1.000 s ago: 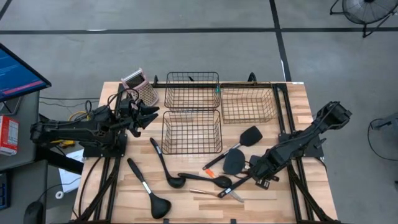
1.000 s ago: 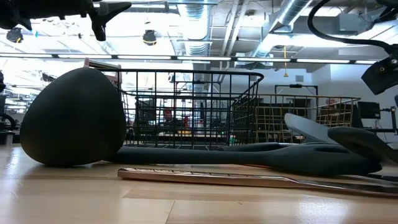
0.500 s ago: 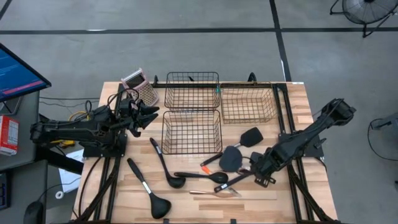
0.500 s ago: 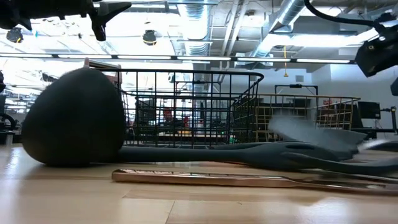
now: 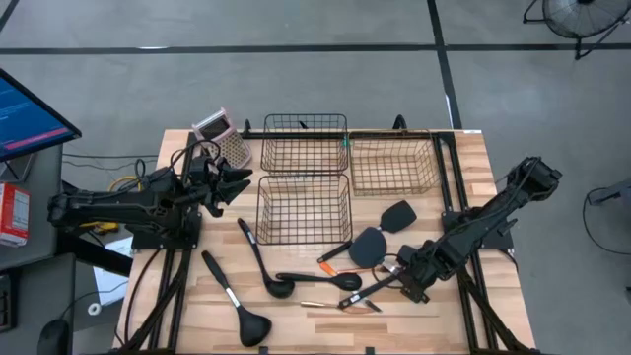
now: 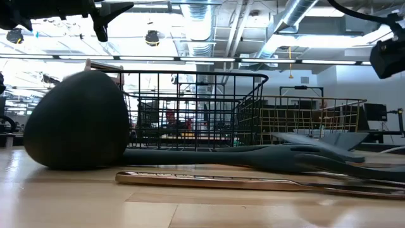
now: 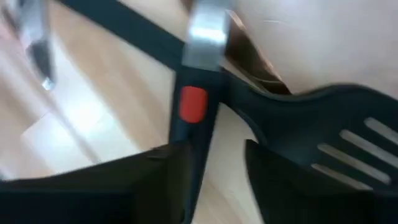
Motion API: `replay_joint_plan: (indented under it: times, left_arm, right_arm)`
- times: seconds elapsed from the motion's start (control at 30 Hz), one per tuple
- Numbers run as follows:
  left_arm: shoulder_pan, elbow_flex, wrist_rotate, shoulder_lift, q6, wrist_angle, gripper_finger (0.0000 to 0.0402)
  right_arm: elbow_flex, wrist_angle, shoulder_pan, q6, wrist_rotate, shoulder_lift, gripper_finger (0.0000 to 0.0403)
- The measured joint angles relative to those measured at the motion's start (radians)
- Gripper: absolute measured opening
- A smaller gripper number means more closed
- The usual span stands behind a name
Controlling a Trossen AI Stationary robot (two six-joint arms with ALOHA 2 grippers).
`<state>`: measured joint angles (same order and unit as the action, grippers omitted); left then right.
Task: Pick & Place Kitchen Items
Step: Put the spatula into the top right wire basket
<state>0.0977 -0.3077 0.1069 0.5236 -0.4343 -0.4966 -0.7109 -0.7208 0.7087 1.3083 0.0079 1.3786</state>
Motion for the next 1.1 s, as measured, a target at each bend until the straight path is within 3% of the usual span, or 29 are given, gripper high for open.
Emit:
replay_joint_plan:
  times: [0.2,0.33,0.5,0.87,1.0,1.1]
  left_arm:
    - [0.000,0.000,0.000,0.000,0.002,0.000,0.0175]
    - [0.000,0.000,0.000,0.000,0.003,0.000,0.0175]
    - [0.000,0.000,0.000,0.000,0.003,0.000,0.0175]
    - [0.000,0.000,0.000,0.000,0.000,-0.001,0.0175]
    - [0.000,0.000,0.000,0.000,0.000,-0.001,0.0175]
    - [0.000,0.000,0.000,0.000,0.000,-0.001,0.0175]
  right_arm:
    - [0.015,0.004,0.025,0.080,0.048,-0.001,0.0303]
    - [-0.007,0.026,-0.017,0.049,0.047,-0.001,0.0333]
    - [-0.017,0.011,-0.055,0.003,0.046,0.019,0.0326]
    - [-0.022,0.010,-0.003,-0.025,0.023,0.191,0.0316]
    - [-0.025,0.013,-0.015,-0.025,0.003,0.215,0.0281]
    - [-0.023,0.014,-0.032,-0.026,-0.007,0.203,0.0224]
